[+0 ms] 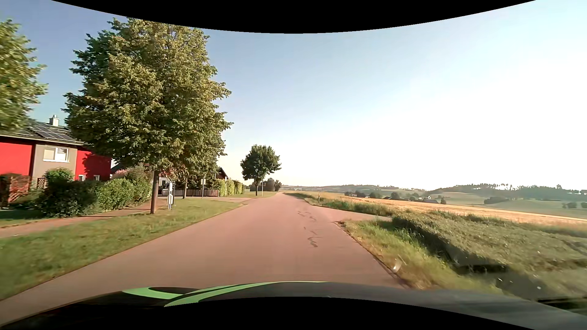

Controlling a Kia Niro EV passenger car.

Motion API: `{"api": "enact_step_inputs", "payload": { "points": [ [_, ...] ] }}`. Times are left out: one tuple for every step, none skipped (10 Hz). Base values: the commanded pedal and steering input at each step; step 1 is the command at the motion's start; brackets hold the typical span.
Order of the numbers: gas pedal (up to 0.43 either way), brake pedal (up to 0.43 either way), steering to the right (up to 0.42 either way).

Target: Follow the waypoints while adhering to traffic rules and regulations

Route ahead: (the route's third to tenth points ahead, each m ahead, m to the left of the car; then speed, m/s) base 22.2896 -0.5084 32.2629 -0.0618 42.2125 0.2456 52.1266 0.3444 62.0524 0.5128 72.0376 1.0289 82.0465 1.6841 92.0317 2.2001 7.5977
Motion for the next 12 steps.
{"api": "enact_step_inputs", "payload": {
  "points": [
    [0.000, 0.000, -0.009],
    [0.000, 0.000, -0.008],
    [0.000, 0.000, -0.008],
    [0.000, 0.000, -0.008],
    [0.000, 0.000, -0.008],
    [0.000, 0.000, -0.008],
    [0.000, 0.000, -0.008],
    [0.000, 0.000, -0.007],
    [0.000, 0.000, -0.007],
    [0.000, 0.000, -0.007],
    [0.000, 0.000, -0.007],
    [0.000, 0.000, -0.006]
  ]
}}
